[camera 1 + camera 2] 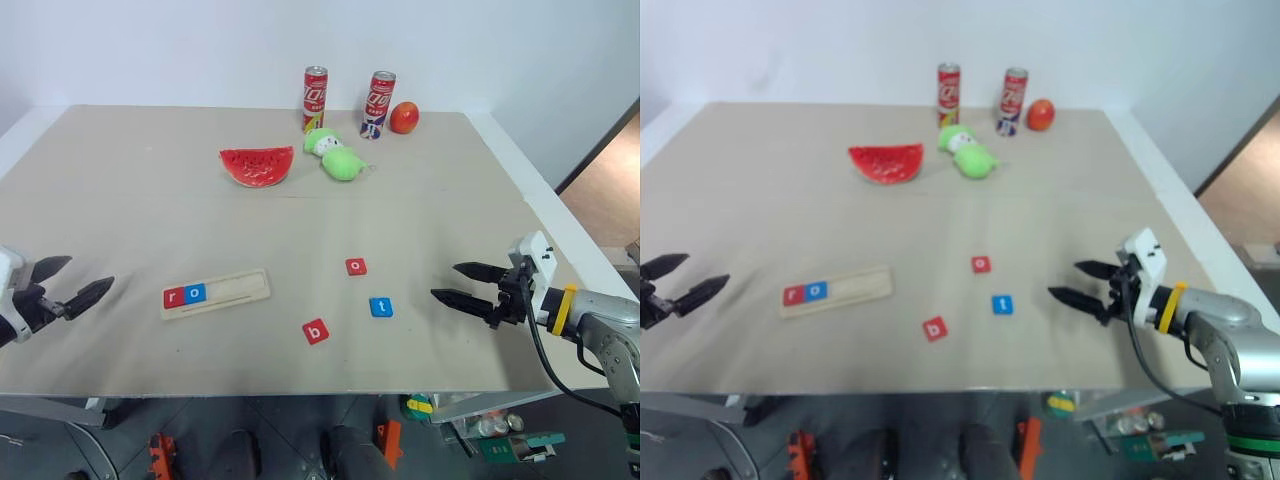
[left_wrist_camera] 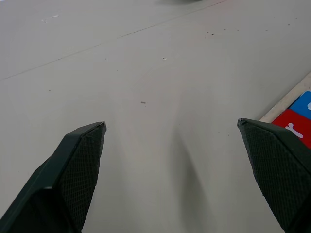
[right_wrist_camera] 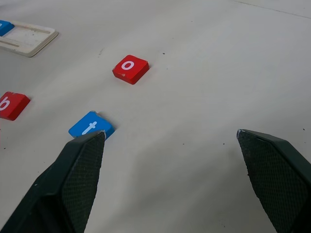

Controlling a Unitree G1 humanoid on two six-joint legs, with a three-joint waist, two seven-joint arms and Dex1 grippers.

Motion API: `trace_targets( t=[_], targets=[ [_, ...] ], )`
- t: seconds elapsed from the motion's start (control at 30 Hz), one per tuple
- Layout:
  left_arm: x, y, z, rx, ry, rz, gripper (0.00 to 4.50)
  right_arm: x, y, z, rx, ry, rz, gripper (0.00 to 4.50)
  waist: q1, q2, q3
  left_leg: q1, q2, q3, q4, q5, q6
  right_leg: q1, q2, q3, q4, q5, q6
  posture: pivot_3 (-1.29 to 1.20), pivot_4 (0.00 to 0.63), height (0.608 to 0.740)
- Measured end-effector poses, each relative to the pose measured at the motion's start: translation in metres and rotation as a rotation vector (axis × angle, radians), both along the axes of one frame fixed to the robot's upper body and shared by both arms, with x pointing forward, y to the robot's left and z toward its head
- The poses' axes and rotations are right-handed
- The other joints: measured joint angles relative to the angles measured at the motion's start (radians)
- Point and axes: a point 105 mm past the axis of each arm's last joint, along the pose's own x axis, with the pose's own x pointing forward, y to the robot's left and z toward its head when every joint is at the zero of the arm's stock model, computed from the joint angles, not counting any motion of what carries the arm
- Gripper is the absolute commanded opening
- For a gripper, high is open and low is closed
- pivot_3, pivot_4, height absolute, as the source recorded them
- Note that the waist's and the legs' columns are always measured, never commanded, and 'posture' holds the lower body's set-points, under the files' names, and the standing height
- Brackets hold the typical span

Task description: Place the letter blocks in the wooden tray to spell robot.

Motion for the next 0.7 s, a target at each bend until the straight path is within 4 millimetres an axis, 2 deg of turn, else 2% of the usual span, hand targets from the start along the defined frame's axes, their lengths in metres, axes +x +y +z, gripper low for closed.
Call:
trace_targets(
  t=[0.1,0.17,0.37,0.43,0.47,0.53,0.57,0.6,0.63,0.7],
  targets=[
    [0.003,0.000,-0.002,0.013,0.001,-0.016,4.50,0.003,0.000,0.000,0.009,0.006,0.013,4.47,0.000,0.000,0.000,0.001,-0.001,0.000,0.001,0.000,0.000,0.001,0.000,0.000,0.000,0.001,0.000,0.00,0.150,0.740],
    [0.009,-0.006,-0.001,0.019,-0.009,-0.059,4.50,0.007,0.002,0.002,0.015,0.007,0.019,4.47,0.001,0.001,0.001,0.000,-0.001,0.000,0.002,0.001,0.001,0.001,0.000,0.000,0.000,0.003,0.000,0.00,0.150,0.740],
    [0.010,-0.008,-0.001,0.028,-0.016,-0.096,4.50,0.009,0.003,-0.002,-0.005,0.015,0.026,4.47,0.001,0.001,0.001,0.000,-0.001,0.001,0.002,0.001,0.001,0.000,0.000,0.001,0.000,0.002,0.001,0.00,0.150,0.740],
    [0.011,-0.014,-0.001,0.030,-0.009,-0.135,4.50,0.013,0.008,0.003,0.001,-0.023,0.051,4.47,0.001,0.001,0.001,0.000,-0.001,0.001,0.002,0.001,0.001,0.000,0.000,0.000,0.000,0.002,0.001,0.00,0.150,0.740],
    [0.014,-0.023,-0.001,0.038,-0.006,-0.176,4.50,0.015,0.014,0.007,-0.002,-0.058,0.082,4.47,0.001,0.001,0.001,0.000,-0.001,0.000,0.002,0.001,0.001,0.000,0.001,0.000,0.001,0.003,0.001,0.00,0.150,0.740],
    [0.019,-0.053,0.001,0.086,0.013,-0.329,4.50,0.018,0.038,0.017,-0.061,-0.193,0.216,4.47,0.001,0.001,0.001,0.000,-0.001,0.000,0.003,0.001,0.001,0.000,0.001,0.000,0.001,0.003,0.001,0.00,0.150,0.740],
    [0.024,-0.073,0.005,0.107,0.010,-0.424,4.50,0.017,0.056,0.020,-0.074,-0.256,0.309,4.47,0.001,0.001,0.001,0.000,0.000,0.000,0.003,0.001,0.001,0.001,0.002,0.000,0.001,0.004,0.001,0.00,0.150,0.740],
    [0.026,-0.083,0.007,0.120,0.007,-0.471,4.50,0.015,0.068,0.021,-0.073,-0.283,0.360,4.47,0.001,0.001,0.001,0.000,0.000,0.000,0.003,0.002,0.001,0.001,0.002,0.000,0.001,0.004,0.001,0.00,0.150,0.740],
    [0.030,-0.104,0.007,0.167,0.026,-0.589,4.50,0.011,0.090,0.020,-0.062,-0.320,0.469,4.47,0.001,0.001,0.001,0.001,0.000,0.000,0.003,0.002,0.001,0.002,0.003,0.000,0.001,0.004,0.001,0.00,0.150,0.740],
    [0.031,-0.119,0.002,0.210,0.056,-0.681,4.50,0.006,0.103,0.014,-0.051,-0.321,0.543,4.47,0.001,0.001,0.001,0.000,-0.001,0.000,0.003,0.001,0.000,0.001,0.002,0.001,0.001,0.004,0.002,0.00,0.150,0.740]
  ],
)
